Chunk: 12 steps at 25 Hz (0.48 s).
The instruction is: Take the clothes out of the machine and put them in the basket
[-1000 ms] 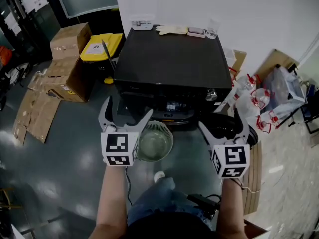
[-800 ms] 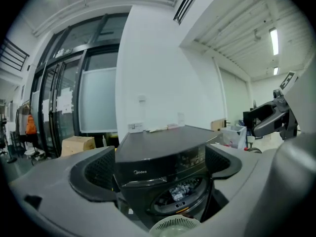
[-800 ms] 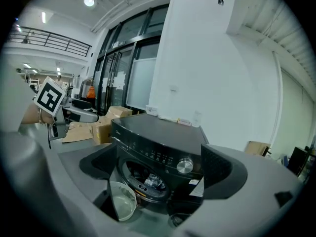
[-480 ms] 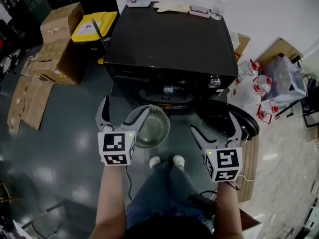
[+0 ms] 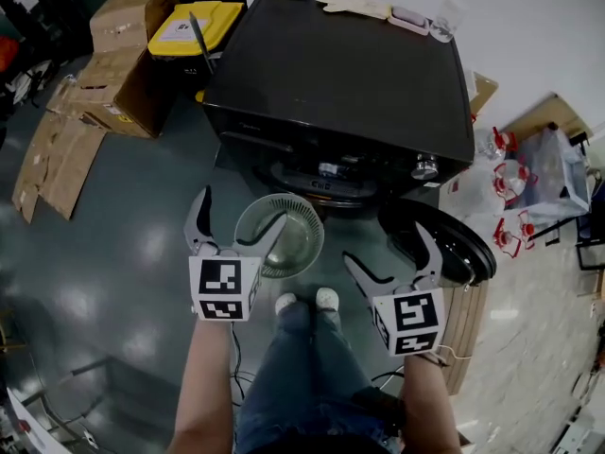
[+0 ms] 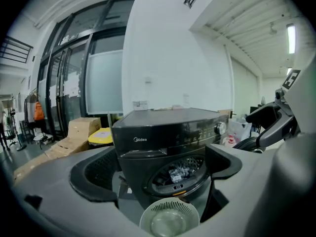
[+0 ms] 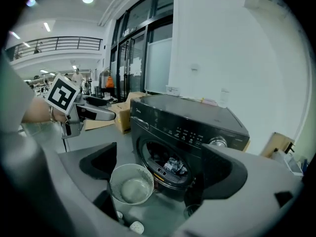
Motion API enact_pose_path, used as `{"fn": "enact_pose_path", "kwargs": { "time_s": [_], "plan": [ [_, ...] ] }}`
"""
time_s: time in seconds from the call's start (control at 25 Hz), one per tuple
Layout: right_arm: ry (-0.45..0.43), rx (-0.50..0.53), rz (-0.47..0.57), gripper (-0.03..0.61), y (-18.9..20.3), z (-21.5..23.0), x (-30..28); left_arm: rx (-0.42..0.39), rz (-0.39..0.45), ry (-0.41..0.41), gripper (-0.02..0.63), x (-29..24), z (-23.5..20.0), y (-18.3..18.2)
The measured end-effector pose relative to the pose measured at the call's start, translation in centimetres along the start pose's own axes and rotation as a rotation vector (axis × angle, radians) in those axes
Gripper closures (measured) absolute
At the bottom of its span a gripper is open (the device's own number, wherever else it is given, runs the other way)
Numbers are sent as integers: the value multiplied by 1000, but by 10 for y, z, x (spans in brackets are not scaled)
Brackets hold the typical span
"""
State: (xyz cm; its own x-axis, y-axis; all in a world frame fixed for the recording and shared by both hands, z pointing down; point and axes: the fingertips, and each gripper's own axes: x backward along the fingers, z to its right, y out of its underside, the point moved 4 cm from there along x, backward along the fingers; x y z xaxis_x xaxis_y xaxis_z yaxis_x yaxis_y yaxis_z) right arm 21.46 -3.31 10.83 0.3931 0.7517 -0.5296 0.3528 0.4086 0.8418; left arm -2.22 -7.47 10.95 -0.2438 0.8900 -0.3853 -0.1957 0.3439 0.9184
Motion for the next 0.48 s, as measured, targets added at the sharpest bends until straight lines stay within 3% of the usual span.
{"fn": "enact_pose_path", "kwargs": {
  "time_s": [0.48],
  "plan": [
    [-134,29,-25,51,52,-2,-80,-18,-65,-53,49,-51,-4,70]
  ]
}}
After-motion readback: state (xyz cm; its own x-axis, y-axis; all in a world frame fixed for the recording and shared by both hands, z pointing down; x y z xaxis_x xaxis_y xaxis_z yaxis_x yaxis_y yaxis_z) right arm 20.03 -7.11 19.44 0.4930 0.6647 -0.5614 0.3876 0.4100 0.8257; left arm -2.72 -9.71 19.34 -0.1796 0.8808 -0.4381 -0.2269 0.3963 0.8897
